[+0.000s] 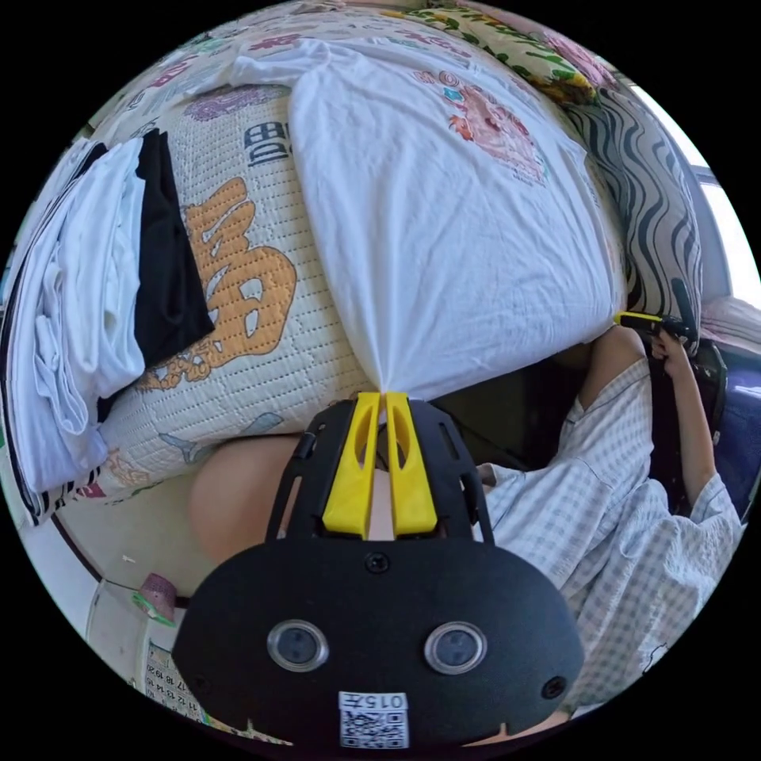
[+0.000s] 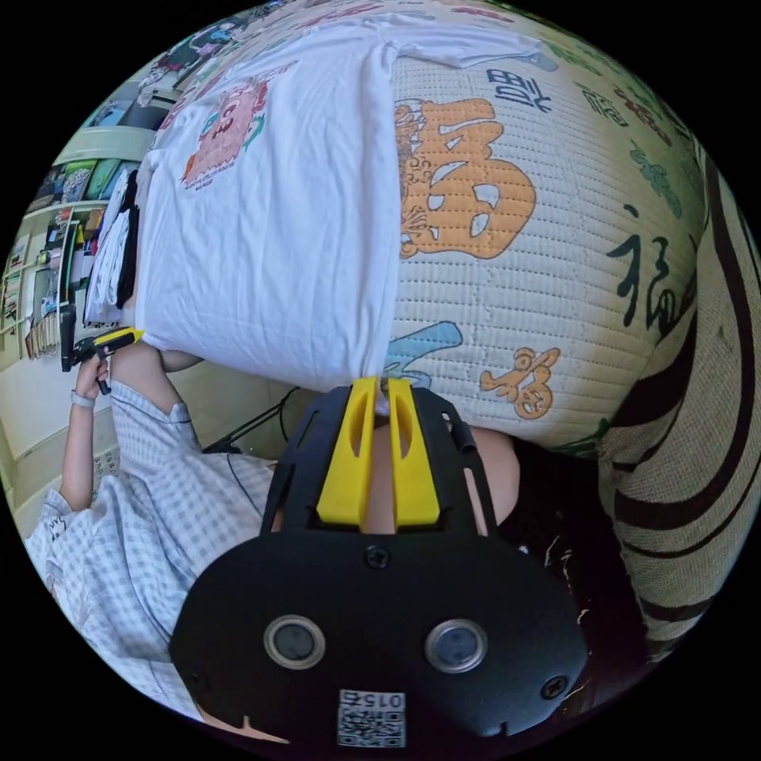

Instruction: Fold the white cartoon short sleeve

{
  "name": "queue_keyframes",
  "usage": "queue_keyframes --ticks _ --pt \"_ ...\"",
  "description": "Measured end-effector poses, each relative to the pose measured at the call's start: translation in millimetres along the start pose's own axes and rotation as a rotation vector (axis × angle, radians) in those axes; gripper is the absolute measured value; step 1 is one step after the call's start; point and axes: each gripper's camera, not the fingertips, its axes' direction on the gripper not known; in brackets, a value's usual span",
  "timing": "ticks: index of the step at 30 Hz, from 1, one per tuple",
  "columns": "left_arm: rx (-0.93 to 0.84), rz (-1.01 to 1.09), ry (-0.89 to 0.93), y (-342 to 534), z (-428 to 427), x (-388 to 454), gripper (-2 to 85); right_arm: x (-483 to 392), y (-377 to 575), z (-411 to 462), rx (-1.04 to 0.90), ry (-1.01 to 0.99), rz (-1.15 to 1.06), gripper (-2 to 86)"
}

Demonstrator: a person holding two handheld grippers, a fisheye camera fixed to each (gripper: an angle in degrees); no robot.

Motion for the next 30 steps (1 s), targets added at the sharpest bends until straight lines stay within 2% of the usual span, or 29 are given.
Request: queue_keyframes --ticks 7,12,15,17,19,23,26,30 --pt "0.04 0.004 0.002 19 -16 -9 -0.4 -13 6 17 -0.012 0.148 -0.005 -0.8" --pt "-0.033 -0.015 -0.003 20 -3 -24 0.4 -18 9 15 0.135 0.047 0.03 1.3" --pt "-0.057 -0.003 0.023 22 1 -31 0.9 -38 -12 30 0.144 -0.102 0.017 7.6" --pt "-0.033 -0.003 0.028 26 -5 -36 1.0 -53 -29 44 0.13 -0.13 0.016 7.8" --pt "-0.001 -0.01 0.049 33 -14 -46 1.2 -75 -49 61 0.072 -0.018 0.023 5.5" --pt "0.022 -0.026 0.1 46 -21 -65 1.4 -107 -66 71 0.014 0.031 -0.046 0.6" --pt "0.106 -0.026 0.147 57 -37 -80 1.6 -122 -75 76 0.004 0.03 -0.012 0.1" --pt "0.351 -0.085 0.168 61 -79 -114 4.4 -147 -96 89 -0.037 0.016 0.05 3.8"
